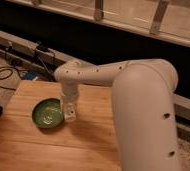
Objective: Place the bottle in the ceramic bowl
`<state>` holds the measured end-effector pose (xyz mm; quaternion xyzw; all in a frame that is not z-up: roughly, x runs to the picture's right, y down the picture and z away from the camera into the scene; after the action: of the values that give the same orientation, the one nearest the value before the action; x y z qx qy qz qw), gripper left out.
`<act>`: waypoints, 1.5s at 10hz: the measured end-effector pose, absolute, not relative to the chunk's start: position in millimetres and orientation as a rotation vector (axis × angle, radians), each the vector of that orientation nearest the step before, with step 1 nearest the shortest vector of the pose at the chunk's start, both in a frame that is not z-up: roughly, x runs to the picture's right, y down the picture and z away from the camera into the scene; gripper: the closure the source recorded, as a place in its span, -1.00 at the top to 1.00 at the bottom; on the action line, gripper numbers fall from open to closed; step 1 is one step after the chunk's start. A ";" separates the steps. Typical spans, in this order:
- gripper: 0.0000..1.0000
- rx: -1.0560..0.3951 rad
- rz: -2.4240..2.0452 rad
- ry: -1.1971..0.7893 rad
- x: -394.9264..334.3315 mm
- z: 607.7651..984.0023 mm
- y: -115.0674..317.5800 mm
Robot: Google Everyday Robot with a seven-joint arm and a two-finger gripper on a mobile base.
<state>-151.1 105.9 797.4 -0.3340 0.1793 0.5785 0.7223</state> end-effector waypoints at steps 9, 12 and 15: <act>-0.87 -0.840 1.041 0.294 -256.6 766.5 134.6; -0.36 -0.840 1.046 0.294 -254.3 767.3 133.6; 0.24 -0.840 1.045 0.294 -255.0 767.1 134.0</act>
<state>-255.0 134.0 767.1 -0.3879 0.1355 0.4824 0.7736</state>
